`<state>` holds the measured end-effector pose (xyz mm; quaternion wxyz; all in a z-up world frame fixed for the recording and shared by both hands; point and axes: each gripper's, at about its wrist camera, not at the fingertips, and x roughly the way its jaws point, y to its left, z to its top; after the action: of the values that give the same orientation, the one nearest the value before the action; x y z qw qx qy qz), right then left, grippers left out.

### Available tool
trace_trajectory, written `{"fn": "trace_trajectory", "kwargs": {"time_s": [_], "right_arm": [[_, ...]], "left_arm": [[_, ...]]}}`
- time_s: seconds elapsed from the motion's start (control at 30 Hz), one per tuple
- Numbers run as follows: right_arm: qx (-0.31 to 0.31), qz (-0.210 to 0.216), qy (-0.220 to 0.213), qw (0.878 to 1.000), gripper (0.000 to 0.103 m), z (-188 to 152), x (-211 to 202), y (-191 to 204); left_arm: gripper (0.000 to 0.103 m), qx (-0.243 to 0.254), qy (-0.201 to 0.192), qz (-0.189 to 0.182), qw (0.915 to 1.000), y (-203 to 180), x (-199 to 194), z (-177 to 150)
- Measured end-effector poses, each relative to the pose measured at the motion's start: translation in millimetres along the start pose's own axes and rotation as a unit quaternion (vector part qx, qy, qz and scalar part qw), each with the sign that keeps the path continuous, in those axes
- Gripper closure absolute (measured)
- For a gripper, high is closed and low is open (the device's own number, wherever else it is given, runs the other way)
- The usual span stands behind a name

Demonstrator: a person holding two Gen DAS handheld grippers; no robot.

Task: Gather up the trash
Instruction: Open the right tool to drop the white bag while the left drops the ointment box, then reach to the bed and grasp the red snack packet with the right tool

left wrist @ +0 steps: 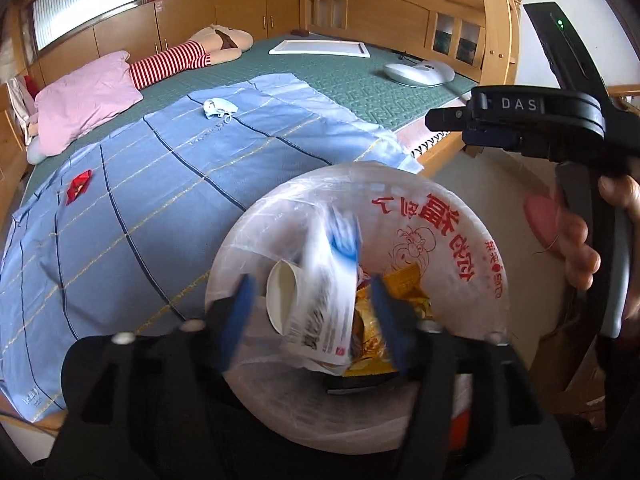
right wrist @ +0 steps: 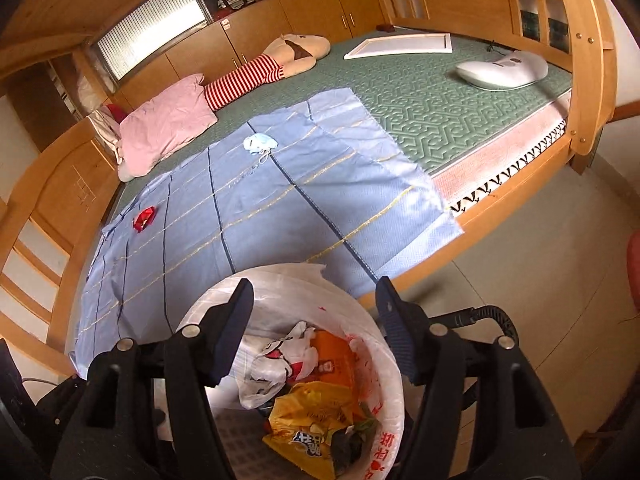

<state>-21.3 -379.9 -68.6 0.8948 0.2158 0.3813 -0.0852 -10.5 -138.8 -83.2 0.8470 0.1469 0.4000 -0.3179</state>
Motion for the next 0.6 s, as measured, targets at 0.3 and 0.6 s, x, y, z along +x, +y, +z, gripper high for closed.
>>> {"fn": "trace_trajectory", "kwargs": {"time_s": [0.3, 0.6], "right_arm": [[-0.009, -0.006, 0.015, 1.000, 0.040, 0, 24, 18], [-0.057, 0.029, 0.049, 0.997, 0.034, 38, 76, 93]], "left_arm": [[0.022, -0.034, -0.032, 0.071, 0.9964, 49, -9, 4], [0.017, -0.147, -0.054, 0.192, 0.9687, 213, -9, 10]]}}
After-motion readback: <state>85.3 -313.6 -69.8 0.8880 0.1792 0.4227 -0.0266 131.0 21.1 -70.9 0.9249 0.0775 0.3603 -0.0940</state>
